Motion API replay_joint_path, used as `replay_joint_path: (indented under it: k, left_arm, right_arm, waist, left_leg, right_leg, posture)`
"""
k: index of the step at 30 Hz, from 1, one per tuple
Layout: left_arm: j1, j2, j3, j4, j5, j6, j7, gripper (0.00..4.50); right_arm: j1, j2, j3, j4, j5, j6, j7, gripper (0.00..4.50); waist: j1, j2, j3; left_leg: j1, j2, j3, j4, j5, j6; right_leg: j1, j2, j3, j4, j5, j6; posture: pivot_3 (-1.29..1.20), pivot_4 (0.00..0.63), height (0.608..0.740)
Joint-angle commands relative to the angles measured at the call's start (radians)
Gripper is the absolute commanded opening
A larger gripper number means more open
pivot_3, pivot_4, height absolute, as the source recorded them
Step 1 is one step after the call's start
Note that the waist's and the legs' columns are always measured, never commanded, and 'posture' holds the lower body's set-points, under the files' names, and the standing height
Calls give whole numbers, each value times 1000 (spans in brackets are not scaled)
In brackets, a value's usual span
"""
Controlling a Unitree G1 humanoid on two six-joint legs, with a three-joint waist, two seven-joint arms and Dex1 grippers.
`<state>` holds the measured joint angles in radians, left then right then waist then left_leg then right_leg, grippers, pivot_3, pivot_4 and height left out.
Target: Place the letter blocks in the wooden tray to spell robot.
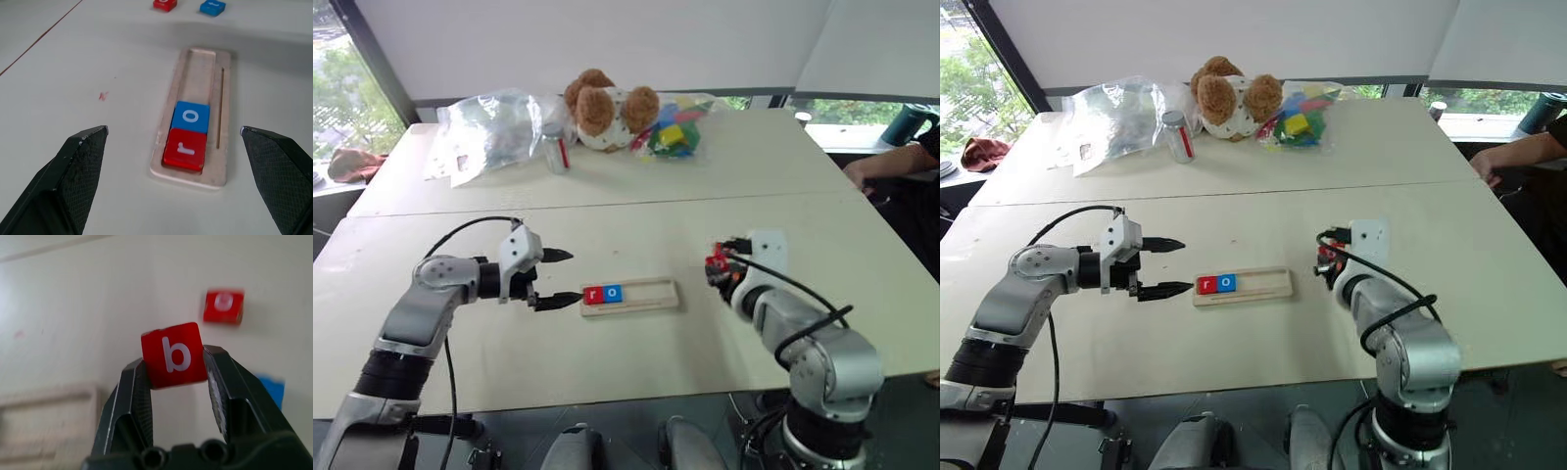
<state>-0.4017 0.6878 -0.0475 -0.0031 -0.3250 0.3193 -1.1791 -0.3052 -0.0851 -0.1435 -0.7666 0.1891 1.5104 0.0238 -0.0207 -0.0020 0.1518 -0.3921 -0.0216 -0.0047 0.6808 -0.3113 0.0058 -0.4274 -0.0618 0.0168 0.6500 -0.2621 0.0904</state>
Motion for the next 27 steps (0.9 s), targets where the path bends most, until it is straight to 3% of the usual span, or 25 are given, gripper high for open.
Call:
replay_joint_path:
  k: [1,7,14,20,24,27]
  left_arm:
    - [-15,10,8,5,-11,-1,-8,4500]
    - [-13,0,-6,16,-1,-8,-4,4500]
    - [0,2,-6,-23,-22,22,-5,4500]
    - [-5,20,12,-22,-34,39,-9,4500]
    - [-13,48,26,-3,-33,39,-23,4500]
    - [-13,73,34,11,-37,37,-40,4500]
  right_arm:
    - [32,36,-25,-73,-19,62,-21,1134]
    - [87,90,-2,-76,-28,104,-26,1134]
    - [107,59,31,-43,-32,104,-16,1134]
    - [81,33,36,-48,-43,102,-17,4130]
    - [59,-69,50,-75,-25,56,29,4130]
    - [22,-173,-21,-65,29,41,138,4130]
  waist:
    - [4,0,0]
    - [6,0,0]
    - [4,0,0]
    - [4,0,0]
    - [5,0,0]
    - [4,0,0]
  left_leg:
    - [0,0,0,0,0,0]
    - [0,-1,0,0,0,0]
    - [0,-1,0,0,0,0]
    - [0,-1,0,0,0,0]
    - [0,-1,0,0,0,0]
    - [0,-1,0,0,0,0]
  right_leg:
    - [1,0,-1,0,0,0]
    - [1,0,-1,-1,0,0]
    - [1,0,-1,-1,0,0]
    - [1,0,-1,-1,0,0]
    - [1,0,-1,-1,0,0]
    - [1,0,-1,-2,0,0]
  posture:
    - [0,150,740]
    - [0,150,740]
    - [0,150,740]
    - [0,150,740]
    - [0,150,740]
    - [0,150,740]
